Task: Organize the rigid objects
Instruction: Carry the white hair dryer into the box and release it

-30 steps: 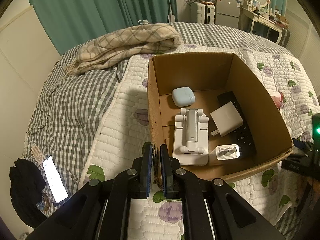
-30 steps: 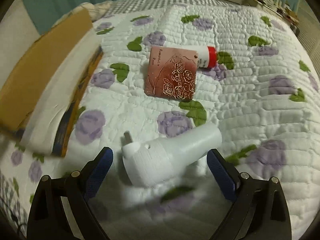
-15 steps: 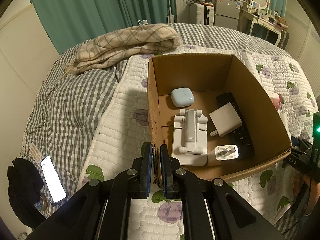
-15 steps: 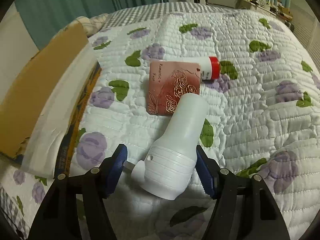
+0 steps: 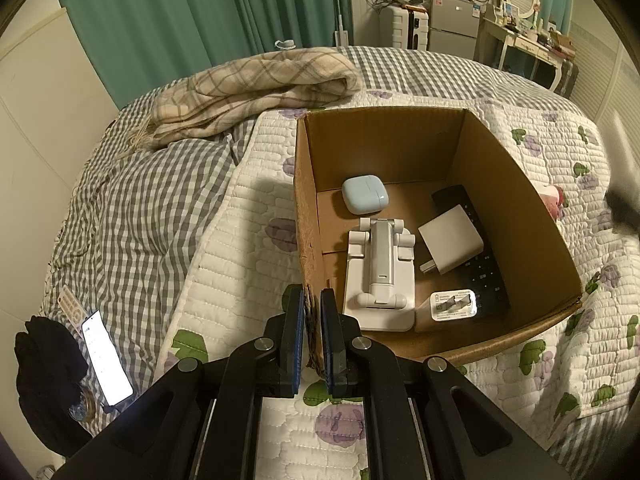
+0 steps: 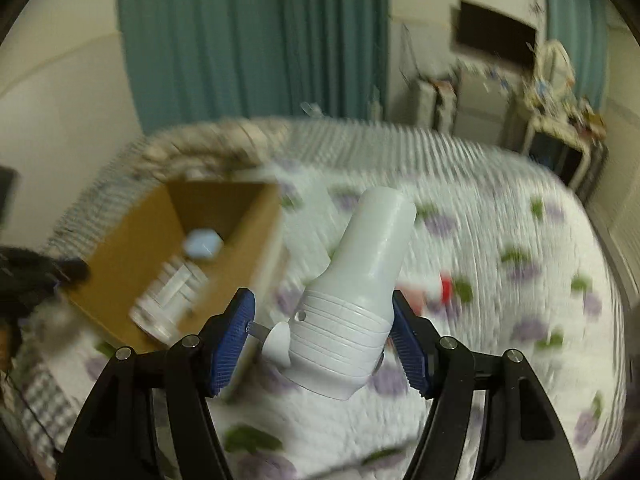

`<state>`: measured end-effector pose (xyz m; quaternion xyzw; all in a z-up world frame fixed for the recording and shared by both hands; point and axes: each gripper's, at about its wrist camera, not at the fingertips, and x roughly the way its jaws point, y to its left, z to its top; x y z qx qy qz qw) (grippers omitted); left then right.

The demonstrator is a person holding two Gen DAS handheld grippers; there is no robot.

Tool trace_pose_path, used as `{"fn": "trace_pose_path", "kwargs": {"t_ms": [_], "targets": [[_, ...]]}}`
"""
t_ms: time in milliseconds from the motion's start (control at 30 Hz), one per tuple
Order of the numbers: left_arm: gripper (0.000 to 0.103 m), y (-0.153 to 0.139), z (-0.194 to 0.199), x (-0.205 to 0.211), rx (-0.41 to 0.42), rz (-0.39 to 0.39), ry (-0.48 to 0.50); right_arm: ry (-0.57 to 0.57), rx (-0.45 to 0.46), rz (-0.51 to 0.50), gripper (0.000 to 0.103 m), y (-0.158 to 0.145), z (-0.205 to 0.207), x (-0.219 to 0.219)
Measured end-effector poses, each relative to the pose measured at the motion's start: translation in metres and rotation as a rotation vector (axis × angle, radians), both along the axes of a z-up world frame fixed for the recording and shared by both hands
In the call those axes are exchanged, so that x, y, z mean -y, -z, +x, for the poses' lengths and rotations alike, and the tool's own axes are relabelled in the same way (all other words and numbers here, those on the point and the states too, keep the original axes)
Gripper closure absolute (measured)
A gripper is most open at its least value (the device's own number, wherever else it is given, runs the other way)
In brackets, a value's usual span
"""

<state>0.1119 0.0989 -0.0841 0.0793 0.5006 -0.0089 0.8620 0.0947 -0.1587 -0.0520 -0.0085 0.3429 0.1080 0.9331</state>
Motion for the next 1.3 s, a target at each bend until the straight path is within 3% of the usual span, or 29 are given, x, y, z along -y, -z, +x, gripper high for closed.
{"fn": "trace_pose_path", "kwargs": {"t_ms": [133, 233, 367, 533, 733, 933, 1067, 1300], "targets": [[0.096, 0.0, 0.0, 0.0, 0.0, -0.001, 0.0, -0.103, 0.071, 0.009, 0.036, -0.037, 0.011, -0.027], [0.096, 0.0, 0.0, 0.0, 0.0, -0.002, -0.001, -0.185, 0.098, -0.002, 0.036, -0.048, 0.017, -0.053], [0.096, 0.0, 0.0, 0.0, 0.0, -0.003, 0.0, -0.277, 0.08, -0.035, 0.036, -0.04, 0.024, -0.087], [0.096, 0.0, 0.0, 0.0, 0.0, -0.006, 0.0, -0.35, -0.002, -0.065, 0.036, -0.007, 0.038, -0.113], [0.096, 0.001, 0.0, 0.001, 0.0, -0.006, 0.0, -0.363, -0.066, -0.108, 0.036, 0.024, 0.046, -0.123], [0.096, 0.001, 0.0, 0.001, 0.0, -0.005, -0.001, -0.371, -0.077, -0.125, 0.035, 0.032, 0.047, -0.123], [0.096, 0.002, 0.0, 0.001, -0.003, -0.007, 0.0, -0.38, -0.013, -0.142, 0.013, 0.024, 0.038, -0.125], [0.096, 0.002, 0.0, 0.001, -0.003, -0.003, -0.002, -0.334, 0.076, -0.166, 0.011, -0.009, 0.025, -0.098]]}}
